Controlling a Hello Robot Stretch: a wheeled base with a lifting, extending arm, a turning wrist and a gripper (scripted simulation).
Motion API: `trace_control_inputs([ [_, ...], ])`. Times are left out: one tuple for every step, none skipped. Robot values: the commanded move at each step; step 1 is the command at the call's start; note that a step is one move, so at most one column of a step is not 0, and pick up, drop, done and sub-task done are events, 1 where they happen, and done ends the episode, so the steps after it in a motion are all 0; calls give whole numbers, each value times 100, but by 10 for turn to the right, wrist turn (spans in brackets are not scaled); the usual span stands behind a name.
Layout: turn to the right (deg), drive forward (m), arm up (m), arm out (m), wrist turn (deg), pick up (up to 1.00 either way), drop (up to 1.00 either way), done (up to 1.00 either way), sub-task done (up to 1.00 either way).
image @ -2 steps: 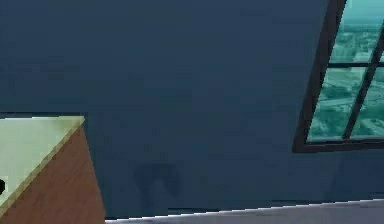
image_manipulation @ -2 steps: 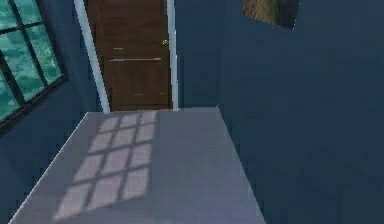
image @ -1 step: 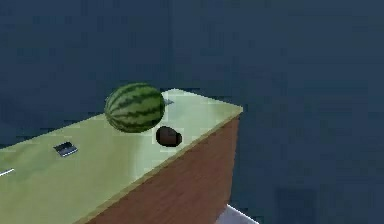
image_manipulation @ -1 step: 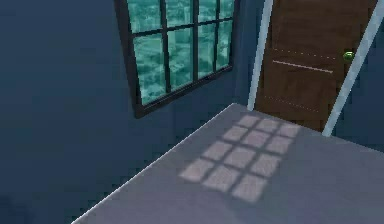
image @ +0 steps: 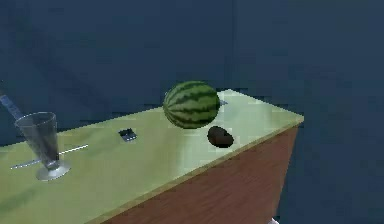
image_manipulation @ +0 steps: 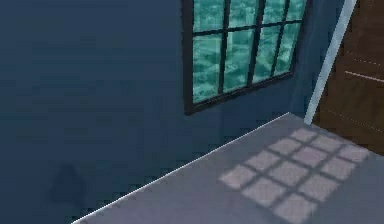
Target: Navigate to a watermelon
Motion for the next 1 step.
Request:
trace_control_inputs([
  [0,0,0,0,0,0,0,100,0],
])
